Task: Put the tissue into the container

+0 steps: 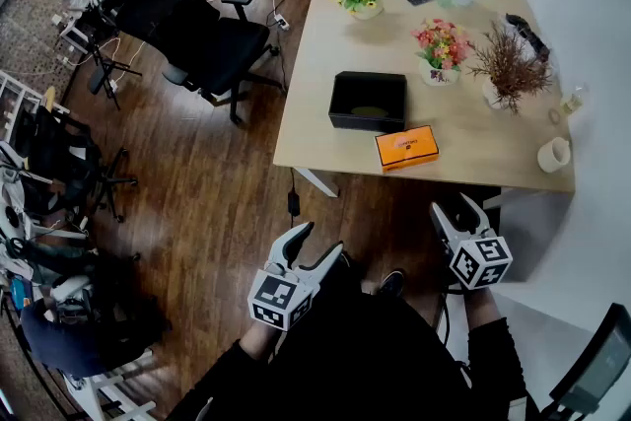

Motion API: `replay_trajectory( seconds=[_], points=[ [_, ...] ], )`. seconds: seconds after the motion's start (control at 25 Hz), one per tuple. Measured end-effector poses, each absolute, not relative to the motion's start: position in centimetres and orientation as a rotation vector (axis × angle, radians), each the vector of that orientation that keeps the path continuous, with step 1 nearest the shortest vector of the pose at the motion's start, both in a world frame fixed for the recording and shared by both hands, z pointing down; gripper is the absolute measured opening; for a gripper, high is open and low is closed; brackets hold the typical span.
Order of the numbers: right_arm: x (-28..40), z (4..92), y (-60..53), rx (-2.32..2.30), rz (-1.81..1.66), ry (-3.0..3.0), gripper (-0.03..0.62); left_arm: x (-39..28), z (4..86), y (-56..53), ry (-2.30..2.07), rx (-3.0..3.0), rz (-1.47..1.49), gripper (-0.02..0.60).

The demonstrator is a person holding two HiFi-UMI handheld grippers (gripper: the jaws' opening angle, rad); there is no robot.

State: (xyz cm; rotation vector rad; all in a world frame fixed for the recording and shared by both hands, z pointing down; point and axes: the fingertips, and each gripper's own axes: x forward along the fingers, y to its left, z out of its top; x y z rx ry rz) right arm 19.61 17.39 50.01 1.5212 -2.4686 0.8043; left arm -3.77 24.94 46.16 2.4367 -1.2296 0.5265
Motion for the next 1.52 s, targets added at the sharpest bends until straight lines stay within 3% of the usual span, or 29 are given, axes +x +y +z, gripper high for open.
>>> replay_trajectory(
  seconds=[0.36, 0.92, 1.36, 1.44, 1.52],
  points=[
    [19.6, 54.6, 7.0, 1.540, 0.871, -2.315, 0.301, -5.1, 49.8, 16.4, -1.114, 2.433, 0.510, 0.261],
    [19.4, 58.8, 2.2, 1.582, 1.058, -1.997, 0.400, -4.0, 51.3, 4.9, -0.708, 2.488, 0.480, 0.287],
    [20.0, 61.3, 0.1, 1.168, 1.409, -2.001, 0.402, -3.6, 52.4, 2.0, -0.707, 2.424, 0.491, 0.287],
    [19.6, 61.7, 0.2, 1.050, 1.458, -2.002, 0.385, -3.3, 52.5, 1.7, -0.743, 2.412, 0.509, 0.287],
    [19.3, 62.2, 0.7, 0.951, 1.507, -1.978, 0.317, -3.1, 52.3, 1.6, -0.784, 2.398, 0.519, 0.287]
  ],
)
